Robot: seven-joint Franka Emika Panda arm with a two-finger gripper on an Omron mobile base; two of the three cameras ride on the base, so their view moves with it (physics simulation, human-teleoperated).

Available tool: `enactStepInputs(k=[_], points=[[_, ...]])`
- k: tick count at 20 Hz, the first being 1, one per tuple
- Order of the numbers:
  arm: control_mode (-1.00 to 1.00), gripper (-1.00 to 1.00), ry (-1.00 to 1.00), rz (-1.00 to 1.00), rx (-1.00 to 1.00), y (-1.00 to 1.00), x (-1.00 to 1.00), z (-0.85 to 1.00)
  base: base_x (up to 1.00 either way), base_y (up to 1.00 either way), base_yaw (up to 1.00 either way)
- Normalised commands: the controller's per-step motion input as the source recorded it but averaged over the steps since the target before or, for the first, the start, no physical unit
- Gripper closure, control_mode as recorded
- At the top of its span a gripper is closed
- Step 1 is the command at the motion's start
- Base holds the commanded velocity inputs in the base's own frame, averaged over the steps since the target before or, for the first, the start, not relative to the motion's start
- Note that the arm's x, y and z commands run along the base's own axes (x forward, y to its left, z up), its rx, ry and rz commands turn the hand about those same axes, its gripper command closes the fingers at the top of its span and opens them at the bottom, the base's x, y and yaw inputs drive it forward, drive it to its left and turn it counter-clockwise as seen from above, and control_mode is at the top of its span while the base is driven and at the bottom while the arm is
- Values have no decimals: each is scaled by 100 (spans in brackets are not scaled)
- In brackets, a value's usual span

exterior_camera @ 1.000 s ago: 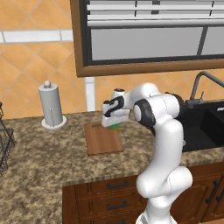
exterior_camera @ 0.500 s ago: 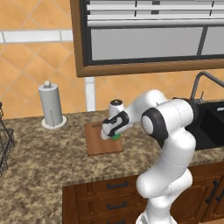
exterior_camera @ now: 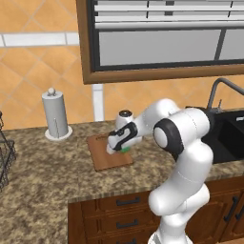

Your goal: Pick up the sponge from the counter and clean the cutting board by briefly scrubbing or pressing down on the cutting board. Once finished, release the sponge.

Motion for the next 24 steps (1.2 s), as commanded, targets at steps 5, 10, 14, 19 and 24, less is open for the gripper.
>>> enactStepInputs(k=[5, 10, 14, 19, 24], points=[[-100, 100, 9, 32, 0, 43, 3, 4, 0, 0, 0], [-100, 100, 13, 31, 0, 54, 11, 4, 0, 0, 0], [-100, 100, 15, 28, 0, 58, 18, 0, 0, 0, 0], [-100, 100, 11, 22, 0, 78, 4, 0, 0, 0, 0], [-100, 100, 0, 8, -6, 95, -23, 0, 0, 0, 0]])
